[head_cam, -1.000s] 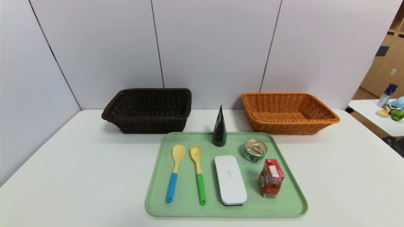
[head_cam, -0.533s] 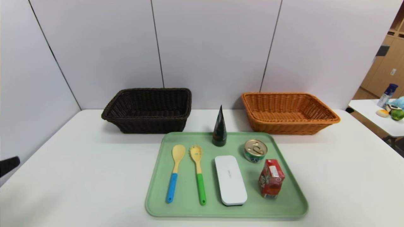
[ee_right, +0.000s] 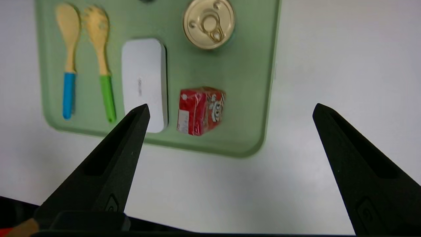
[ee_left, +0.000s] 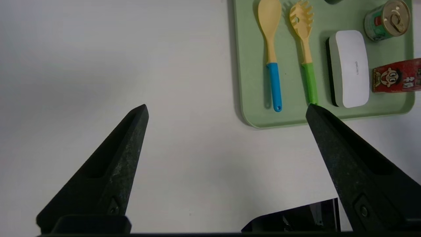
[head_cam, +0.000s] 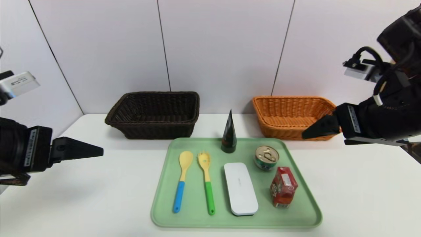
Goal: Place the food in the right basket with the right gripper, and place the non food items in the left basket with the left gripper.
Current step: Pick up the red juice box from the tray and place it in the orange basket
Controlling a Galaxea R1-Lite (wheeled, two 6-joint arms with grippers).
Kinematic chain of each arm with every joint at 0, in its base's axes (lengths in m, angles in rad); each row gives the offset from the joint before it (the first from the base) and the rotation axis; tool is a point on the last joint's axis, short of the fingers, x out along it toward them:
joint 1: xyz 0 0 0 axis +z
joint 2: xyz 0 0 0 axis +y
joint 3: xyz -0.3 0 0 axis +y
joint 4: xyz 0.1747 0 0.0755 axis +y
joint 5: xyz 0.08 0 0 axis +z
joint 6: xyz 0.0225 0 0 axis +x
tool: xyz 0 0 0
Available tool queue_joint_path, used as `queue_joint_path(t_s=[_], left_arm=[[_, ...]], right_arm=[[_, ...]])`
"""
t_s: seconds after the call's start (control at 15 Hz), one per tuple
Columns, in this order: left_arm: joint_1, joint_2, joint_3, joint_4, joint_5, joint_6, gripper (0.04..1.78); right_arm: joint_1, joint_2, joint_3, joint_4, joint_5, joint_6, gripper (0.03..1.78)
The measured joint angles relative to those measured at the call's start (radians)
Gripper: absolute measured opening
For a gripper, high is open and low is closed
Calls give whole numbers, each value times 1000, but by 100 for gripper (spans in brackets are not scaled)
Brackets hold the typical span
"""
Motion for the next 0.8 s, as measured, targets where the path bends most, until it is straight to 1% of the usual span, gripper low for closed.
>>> queue_joint_path(t_s=[0.13,0.2,0.27,0.4,0.6,0.8], left_arm=[[-28,34,-3,-31,-7,-3,169],[-34,50,-3,-41,-7,-3,169],[-42,68,-2,-46,-8,-4,169],[-56,93,0,-48,-8,-8,169],[-69,121,8,-49,-7,-11,169],[-72,130,23,-49,-7,-12,169]], right_arm=[[24,54,-54,116,-5,16,171],[41,79,-80,167,-4,34,171],[60,106,-104,201,-4,67,171],[105,153,-141,214,-5,126,171],[174,218,-170,214,-4,164,171],[206,270,-183,223,-6,196,171]])
